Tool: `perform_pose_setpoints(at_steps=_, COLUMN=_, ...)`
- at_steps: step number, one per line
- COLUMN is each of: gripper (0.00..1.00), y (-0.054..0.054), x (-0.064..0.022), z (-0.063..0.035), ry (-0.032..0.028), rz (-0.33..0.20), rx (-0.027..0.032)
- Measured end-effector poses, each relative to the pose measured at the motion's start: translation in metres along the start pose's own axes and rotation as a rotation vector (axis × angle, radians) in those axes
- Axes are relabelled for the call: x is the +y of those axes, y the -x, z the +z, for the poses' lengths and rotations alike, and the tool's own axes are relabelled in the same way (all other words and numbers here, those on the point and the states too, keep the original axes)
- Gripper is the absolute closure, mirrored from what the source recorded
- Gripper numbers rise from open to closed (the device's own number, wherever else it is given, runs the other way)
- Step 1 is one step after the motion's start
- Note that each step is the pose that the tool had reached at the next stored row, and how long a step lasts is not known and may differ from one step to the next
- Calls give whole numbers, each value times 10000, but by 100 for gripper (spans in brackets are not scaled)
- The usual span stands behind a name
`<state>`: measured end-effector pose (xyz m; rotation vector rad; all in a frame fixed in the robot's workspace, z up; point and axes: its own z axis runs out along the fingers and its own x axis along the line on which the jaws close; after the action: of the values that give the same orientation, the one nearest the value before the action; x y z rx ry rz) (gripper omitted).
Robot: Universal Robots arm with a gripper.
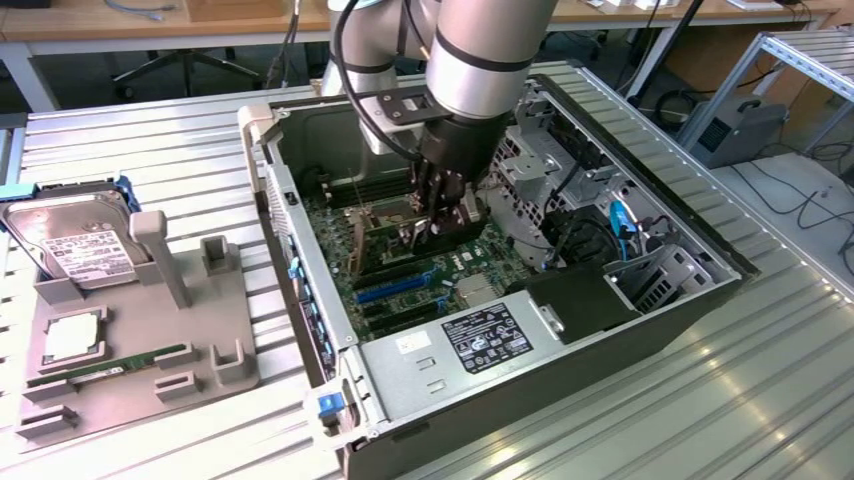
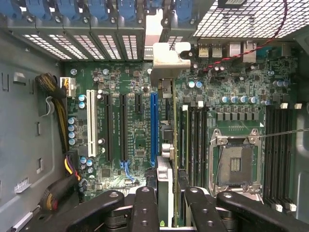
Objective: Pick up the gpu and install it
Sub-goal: 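Insert the gpu into the slot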
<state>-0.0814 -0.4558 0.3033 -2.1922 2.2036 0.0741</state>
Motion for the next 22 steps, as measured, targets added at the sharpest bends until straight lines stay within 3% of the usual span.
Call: perform_pose_setpoints(at_steps=22, gripper=73, y=-2, x=17, z=45, ry=0, rz=1, rx=-1)
